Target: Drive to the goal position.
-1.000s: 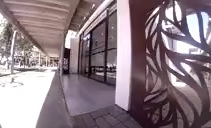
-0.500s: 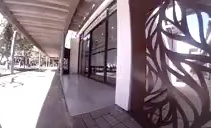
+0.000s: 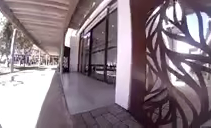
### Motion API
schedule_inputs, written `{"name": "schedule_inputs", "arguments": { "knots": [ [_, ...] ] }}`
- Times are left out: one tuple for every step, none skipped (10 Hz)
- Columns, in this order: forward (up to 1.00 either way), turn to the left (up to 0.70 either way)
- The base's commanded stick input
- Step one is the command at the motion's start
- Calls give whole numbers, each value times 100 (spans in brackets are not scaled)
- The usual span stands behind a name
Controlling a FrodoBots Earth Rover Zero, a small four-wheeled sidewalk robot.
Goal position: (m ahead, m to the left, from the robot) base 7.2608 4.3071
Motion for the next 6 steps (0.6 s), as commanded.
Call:
{"name": "schedule_inputs", "arguments": {
  "knots": [
    [-70,0],
    [-46,0],
    [-12,0],
    [0,0],
    [0,0],
    [0,0]
  ]
}}
